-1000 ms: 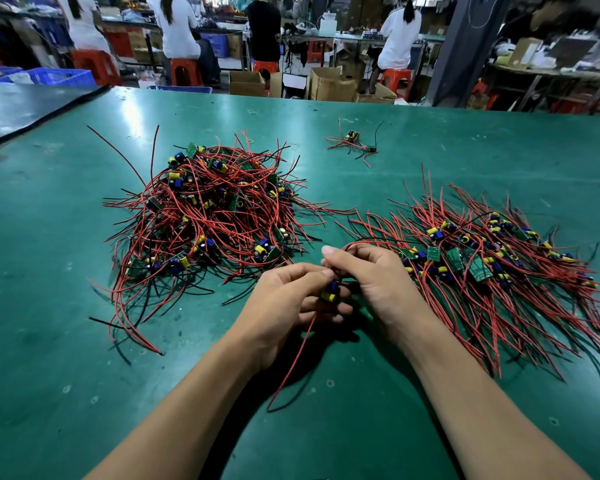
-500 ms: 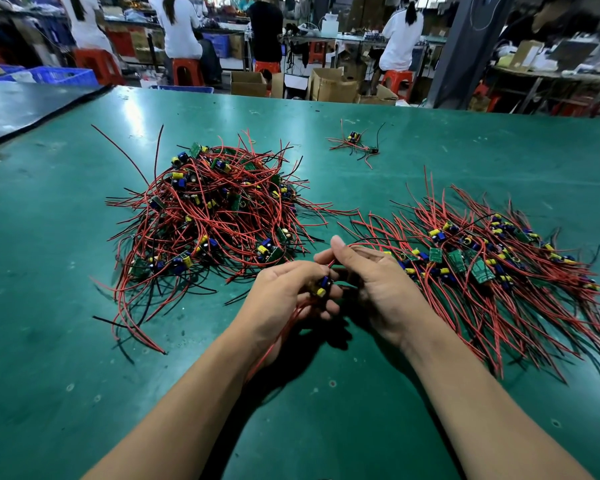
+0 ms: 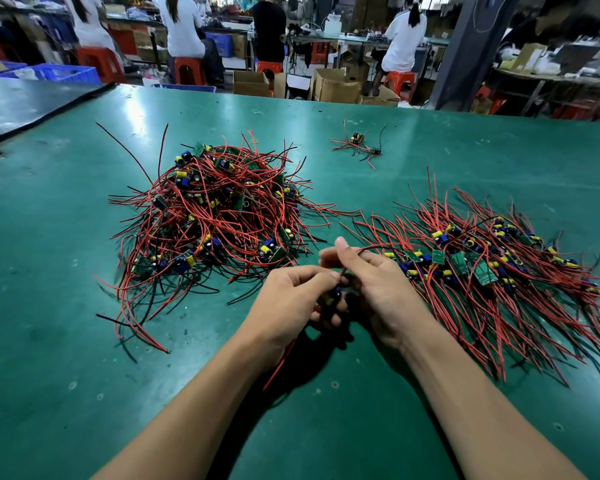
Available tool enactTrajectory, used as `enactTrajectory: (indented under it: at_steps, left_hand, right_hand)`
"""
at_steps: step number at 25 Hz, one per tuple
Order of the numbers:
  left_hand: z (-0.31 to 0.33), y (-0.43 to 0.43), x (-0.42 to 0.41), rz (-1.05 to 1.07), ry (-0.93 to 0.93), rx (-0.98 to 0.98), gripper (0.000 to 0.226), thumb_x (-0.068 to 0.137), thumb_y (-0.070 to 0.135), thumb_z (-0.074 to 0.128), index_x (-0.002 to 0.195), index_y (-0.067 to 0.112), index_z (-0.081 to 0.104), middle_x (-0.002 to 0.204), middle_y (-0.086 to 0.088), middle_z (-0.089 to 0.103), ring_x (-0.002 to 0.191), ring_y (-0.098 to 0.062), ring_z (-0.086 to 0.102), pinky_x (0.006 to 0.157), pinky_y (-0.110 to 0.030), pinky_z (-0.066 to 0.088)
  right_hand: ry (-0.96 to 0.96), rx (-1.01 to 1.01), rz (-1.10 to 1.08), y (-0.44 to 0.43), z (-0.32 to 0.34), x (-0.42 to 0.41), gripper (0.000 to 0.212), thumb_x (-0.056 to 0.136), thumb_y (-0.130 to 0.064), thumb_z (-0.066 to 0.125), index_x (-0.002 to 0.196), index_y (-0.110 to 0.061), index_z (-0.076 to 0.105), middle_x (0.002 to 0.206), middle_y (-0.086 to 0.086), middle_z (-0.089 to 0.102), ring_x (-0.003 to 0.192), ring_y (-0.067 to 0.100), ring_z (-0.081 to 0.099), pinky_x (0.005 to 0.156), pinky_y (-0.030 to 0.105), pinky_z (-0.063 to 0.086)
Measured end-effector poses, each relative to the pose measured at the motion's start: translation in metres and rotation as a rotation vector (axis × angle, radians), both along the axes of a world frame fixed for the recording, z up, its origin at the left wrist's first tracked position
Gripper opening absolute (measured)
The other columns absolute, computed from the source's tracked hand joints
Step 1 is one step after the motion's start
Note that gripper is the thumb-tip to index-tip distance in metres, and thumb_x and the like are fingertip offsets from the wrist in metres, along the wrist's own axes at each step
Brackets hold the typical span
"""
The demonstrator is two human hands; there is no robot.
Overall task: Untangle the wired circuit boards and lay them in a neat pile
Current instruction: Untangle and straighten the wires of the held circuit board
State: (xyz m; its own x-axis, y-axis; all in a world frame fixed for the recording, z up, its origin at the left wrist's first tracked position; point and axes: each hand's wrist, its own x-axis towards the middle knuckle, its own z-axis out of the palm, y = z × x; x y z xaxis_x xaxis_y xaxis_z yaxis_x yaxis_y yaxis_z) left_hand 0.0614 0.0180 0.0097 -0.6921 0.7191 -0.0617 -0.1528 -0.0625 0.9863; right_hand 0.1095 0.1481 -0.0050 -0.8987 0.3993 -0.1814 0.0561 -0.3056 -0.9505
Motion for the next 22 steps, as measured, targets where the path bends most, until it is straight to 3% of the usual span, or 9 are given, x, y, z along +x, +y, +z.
enactTrajectory:
  at_steps: [3, 5, 13, 16, 20, 22]
  left_hand:
    - [-0.007, 0.001, -0.005, 0.034, -0.001, 0.009, 0.028, 0.085, 0.027, 0.062, 0.06, 0.028, 0.074, 0.059, 0.003, 0.065, 0.048, -0.008, 0.059, 0.049, -0.018, 0.049]
    - [-0.012, 0.001, -0.008, 0.052, -0.012, 0.008, 0.037, 0.095, 0.017, 0.058, 0.061, 0.021, 0.072, 0.059, 0.0, 0.065, 0.048, -0.009, 0.06, 0.047, -0.019, 0.049]
    - [-0.012, 0.003, -0.009, 0.11, -0.103, 0.013, 0.025, 0.094, 0.012, 0.057, 0.071, 0.01, 0.066, 0.062, -0.01, 0.064, 0.046, -0.017, 0.056, 0.046, -0.022, 0.048]
    - [-0.011, 0.004, -0.007, 0.103, -0.092, 0.009, 0.023, 0.094, 0.012, 0.058, 0.072, 0.008, 0.066, 0.062, -0.01, 0.064, 0.046, -0.017, 0.057, 0.047, -0.022, 0.047]
    - [-0.013, 0.004, -0.005, 0.069, -0.05, -0.016, 0.023, 0.093, 0.009, 0.058, 0.072, 0.006, 0.065, 0.061, -0.011, 0.064, 0.047, -0.018, 0.057, 0.045, -0.02, 0.046]
    - [-0.015, 0.005, -0.004, 0.061, -0.037, -0.03, 0.023, 0.092, 0.009, 0.06, 0.07, 0.007, 0.066, 0.06, -0.011, 0.064, 0.046, -0.019, 0.057, 0.045, -0.02, 0.046]
  right_hand:
    - [0.032, 0.0, 0.147, 0.003, -0.001, 0.003, 0.037, 0.083, -0.046, 0.072, 0.101, -0.014, 0.077, 0.081, 0.01, 0.071, 0.056, 0.025, 0.059, 0.05, 0.03, 0.052]
    - [0.034, -0.021, 0.172, 0.005, -0.002, 0.005, 0.038, 0.085, -0.044, 0.074, 0.104, -0.012, 0.076, 0.084, 0.014, 0.069, 0.066, 0.028, 0.061, 0.056, 0.032, 0.054]
    - [0.077, 0.124, -0.161, 0.014, -0.002, -0.001, 0.034, 0.081, -0.044, 0.07, 0.075, -0.011, 0.075, 0.071, 0.007, 0.071, 0.057, 0.014, 0.065, 0.053, 0.023, 0.052]
    - [0.07, 0.019, -0.287, 0.015, 0.0, -0.005, 0.035, 0.078, -0.046, 0.071, 0.068, -0.012, 0.071, 0.062, 0.003, 0.067, 0.047, 0.011, 0.059, 0.046, 0.021, 0.049]
    - [-0.001, -0.151, -0.314, 0.018, 0.002, -0.007, 0.052, 0.095, -0.048, 0.059, 0.055, -0.016, 0.063, 0.05, -0.001, 0.056, 0.038, 0.008, 0.047, 0.038, 0.02, 0.043]
    - [-0.055, -0.163, -0.295, 0.02, 0.001, -0.006, 0.051, 0.095, -0.049, 0.06, 0.058, -0.014, 0.057, 0.046, -0.002, 0.048, 0.035, 0.008, 0.041, 0.035, 0.018, 0.037]
